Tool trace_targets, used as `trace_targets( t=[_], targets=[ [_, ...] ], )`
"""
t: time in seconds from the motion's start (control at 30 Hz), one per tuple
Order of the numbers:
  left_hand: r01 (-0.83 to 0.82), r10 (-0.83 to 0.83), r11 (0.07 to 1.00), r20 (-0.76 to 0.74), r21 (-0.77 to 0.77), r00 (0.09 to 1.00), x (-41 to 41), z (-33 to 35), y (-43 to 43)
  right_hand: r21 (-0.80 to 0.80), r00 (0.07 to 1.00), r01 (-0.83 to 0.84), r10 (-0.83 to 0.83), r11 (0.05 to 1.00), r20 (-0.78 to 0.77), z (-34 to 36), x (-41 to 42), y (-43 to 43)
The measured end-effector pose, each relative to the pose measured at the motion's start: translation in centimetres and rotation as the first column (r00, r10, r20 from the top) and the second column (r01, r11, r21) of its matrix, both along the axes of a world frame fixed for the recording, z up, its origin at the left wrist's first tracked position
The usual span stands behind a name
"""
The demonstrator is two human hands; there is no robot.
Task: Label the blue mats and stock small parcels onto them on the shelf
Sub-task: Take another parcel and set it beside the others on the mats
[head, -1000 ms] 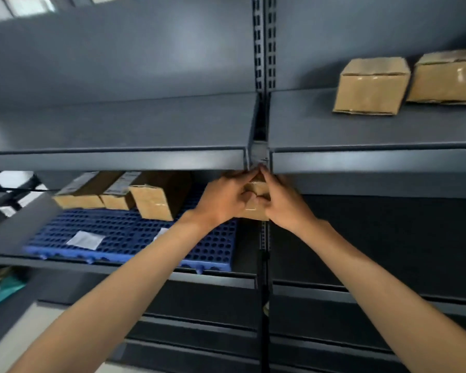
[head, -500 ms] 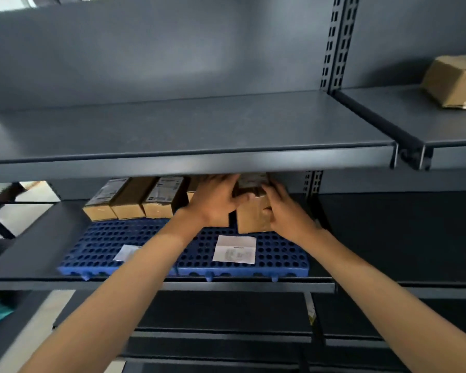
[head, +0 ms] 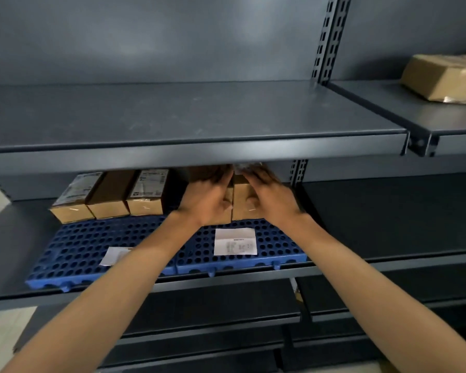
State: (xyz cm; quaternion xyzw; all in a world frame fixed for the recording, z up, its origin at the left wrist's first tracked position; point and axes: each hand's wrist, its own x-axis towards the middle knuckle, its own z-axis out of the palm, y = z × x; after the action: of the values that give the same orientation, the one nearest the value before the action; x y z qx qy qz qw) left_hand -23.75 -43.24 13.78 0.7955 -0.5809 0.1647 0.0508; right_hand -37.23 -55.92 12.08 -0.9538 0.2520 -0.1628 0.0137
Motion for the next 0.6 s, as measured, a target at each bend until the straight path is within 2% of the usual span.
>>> trace_targets(
  t=[0.23, 0.43, 0.6],
  targets=[
    [0.109, -0.110, 0.991, -0.005, -0.079, 0.994, 1.8, -2.0, -0.3, -0.048, 1.000, 0.009, -0.008, 0.999, 0.021, -0.6, 0.0, -0.3],
    [0.132, -0.134, 0.986, -0.021, -0.101, 0.991, 2.9, -2.5, -1.5, -0.005, 0.998, -0.001, 0.002, 1.000, 0.067, -0.9, 0.4, -0.4],
    [0.159, -0.158, 0.984, 0.024, -0.075, 0.987, 2.7, -2.3, -1.7, -0.053, 0.999, -0.027, 0.026, 0.998, -0.027, -0.6, 0.2, -0.7]
  ],
)
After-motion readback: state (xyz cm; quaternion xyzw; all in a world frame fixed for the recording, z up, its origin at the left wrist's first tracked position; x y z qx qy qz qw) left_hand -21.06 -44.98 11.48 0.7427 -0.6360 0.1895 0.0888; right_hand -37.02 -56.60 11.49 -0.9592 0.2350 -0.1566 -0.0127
